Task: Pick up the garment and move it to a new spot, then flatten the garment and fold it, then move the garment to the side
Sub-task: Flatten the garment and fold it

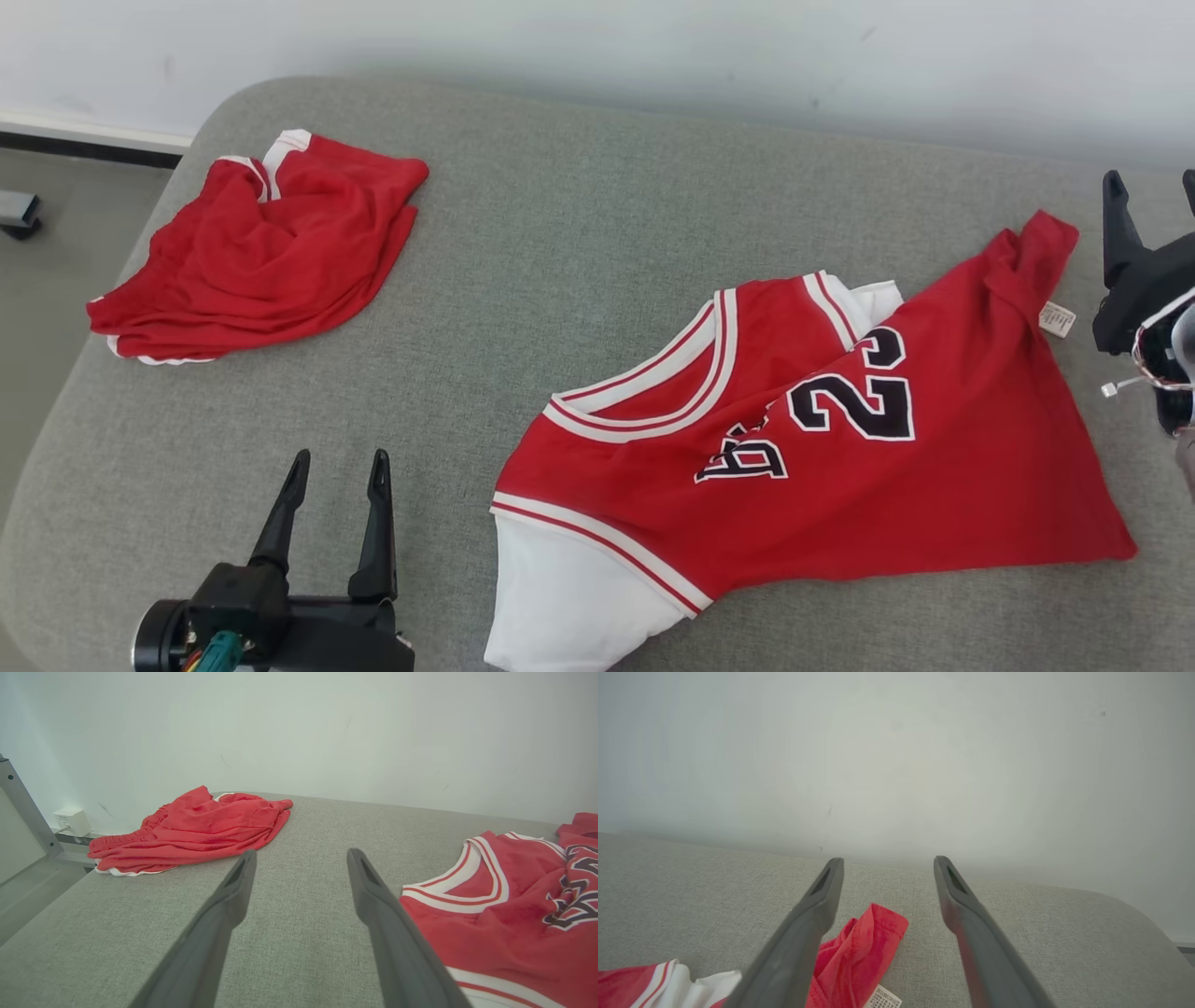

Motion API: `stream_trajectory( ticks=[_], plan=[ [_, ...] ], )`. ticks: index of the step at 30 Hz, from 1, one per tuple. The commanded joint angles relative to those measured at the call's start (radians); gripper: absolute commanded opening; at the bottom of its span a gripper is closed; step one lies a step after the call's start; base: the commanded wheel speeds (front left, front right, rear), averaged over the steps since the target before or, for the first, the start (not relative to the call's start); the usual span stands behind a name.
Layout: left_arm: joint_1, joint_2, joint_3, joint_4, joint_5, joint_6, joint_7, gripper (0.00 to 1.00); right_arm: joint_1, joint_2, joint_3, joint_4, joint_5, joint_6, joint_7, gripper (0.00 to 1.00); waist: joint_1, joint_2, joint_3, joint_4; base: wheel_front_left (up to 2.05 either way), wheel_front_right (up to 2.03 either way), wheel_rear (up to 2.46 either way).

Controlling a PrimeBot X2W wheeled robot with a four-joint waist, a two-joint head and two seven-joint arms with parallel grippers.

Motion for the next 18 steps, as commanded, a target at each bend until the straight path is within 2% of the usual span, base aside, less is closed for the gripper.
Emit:
stream_trajectory(
  ticks=[1,8,14,17,18],
  plan=[
    [0.010,-0.001,0.004,-0.001,0.008,0.005,-0.003,1.00,0.017,0.002,0.003,-0.002,0.011,-0.003,-0.011,1.00,0.0000,-0.0001,-0.014,-0.011,0.00,0.00,0.00],
    [0.041,-0.001,0.042,-0.007,0.031,-0.001,-0.003,1.00,0.123,0.021,0.005,-0.127,0.043,-0.003,-0.078,1.00,0.0000,-0.0001,-0.075,-0.068,0.00,0.00,0.00],
    [0.065,-0.001,0.069,-0.015,0.049,-0.009,-0.003,1.00,0.314,0.047,-0.073,-0.433,0.030,-0.003,-0.077,1.00,0.0000,-0.0001,-0.113,-0.119,0.00,0.00,0.00],
    [0.070,-0.001,0.075,-0.017,0.055,-0.009,-0.003,1.00,0.430,0.084,-0.124,-0.572,0.003,-0.003,-0.077,1.00,0.0000,-0.0001,-0.131,-0.136,0.00,0.00,0.00],
    [0.074,-0.001,0.078,-0.018,0.059,-0.011,-0.003,1.00,0.517,0.111,-0.154,-0.653,-0.017,-0.003,-0.077,1.00,0.0000,-0.0001,-0.142,-0.145,0.00,0.00,0.00]
  ],
)
